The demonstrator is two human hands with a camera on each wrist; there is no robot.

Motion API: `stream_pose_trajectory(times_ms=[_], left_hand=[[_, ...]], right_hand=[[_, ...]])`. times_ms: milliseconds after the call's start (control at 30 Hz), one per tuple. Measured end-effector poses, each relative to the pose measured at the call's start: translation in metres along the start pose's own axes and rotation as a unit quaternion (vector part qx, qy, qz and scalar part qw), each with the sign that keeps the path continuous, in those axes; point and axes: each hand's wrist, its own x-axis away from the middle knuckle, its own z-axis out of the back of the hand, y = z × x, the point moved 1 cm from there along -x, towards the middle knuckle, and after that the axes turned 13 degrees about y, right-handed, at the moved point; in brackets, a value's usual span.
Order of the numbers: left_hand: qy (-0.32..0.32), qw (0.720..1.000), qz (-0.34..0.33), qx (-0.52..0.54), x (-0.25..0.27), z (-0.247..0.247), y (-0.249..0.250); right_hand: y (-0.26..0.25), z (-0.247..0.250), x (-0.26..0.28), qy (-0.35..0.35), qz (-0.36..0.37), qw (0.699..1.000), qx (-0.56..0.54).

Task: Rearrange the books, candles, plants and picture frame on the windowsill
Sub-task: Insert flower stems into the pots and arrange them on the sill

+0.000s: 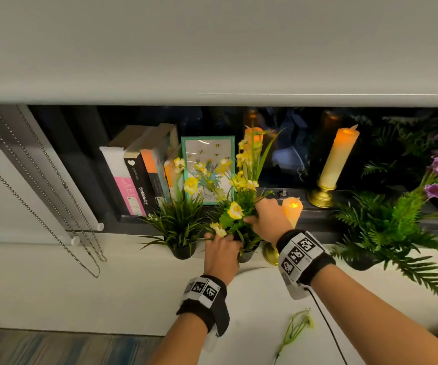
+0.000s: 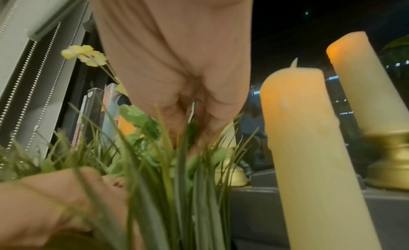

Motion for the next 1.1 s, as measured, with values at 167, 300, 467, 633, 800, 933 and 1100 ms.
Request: stream_pose_trajectory(times_ms=[167, 300, 467, 633, 800, 933, 1100], left_hand=[[0.024, 1.0, -0.012, 0.006, -0.004, -0.002, -0.001], [0.02, 0.999, -0.008, 0.029, -0.004, -0.006, -0.002], [-0.003, 0.999, 0.008, 0.053, -0.003, -0.01, -0.004], [-0.037, 0.999, 0.005, 0.03, -0.006, -0.013, -0.005], [-0.054, 0.997, 0.023, 0.047, -0.003, -0.013, -0.004], [-0.016, 1.0, 0.001, 0.017, -0.004, -0.007, -0.003], [-0.014, 1.0, -0.005, -0.025, -0.005, -0.008, -0.003]], right_hand=[[-0.006, -0.01, 0.007, 0.007, -0.02, 0.999, -0.039], [-0.007, -0.011, 0.015, 0.01, -0.04, 0.998, -0.038], [-0.01, -0.001, 0.017, -0.001, -0.013, 1.0, -0.022], [-0.023, 0.011, 0.013, -0.002, 0.08, 0.996, 0.029], [-0.029, -0.002, 0.015, -0.033, 0.099, 0.994, 0.038], [-0.018, -0.004, 0.016, -0.016, 0.017, 1.0, -0.011], [-0.014, -0.011, 0.025, 0.005, 0.0, 0.999, -0.038]])
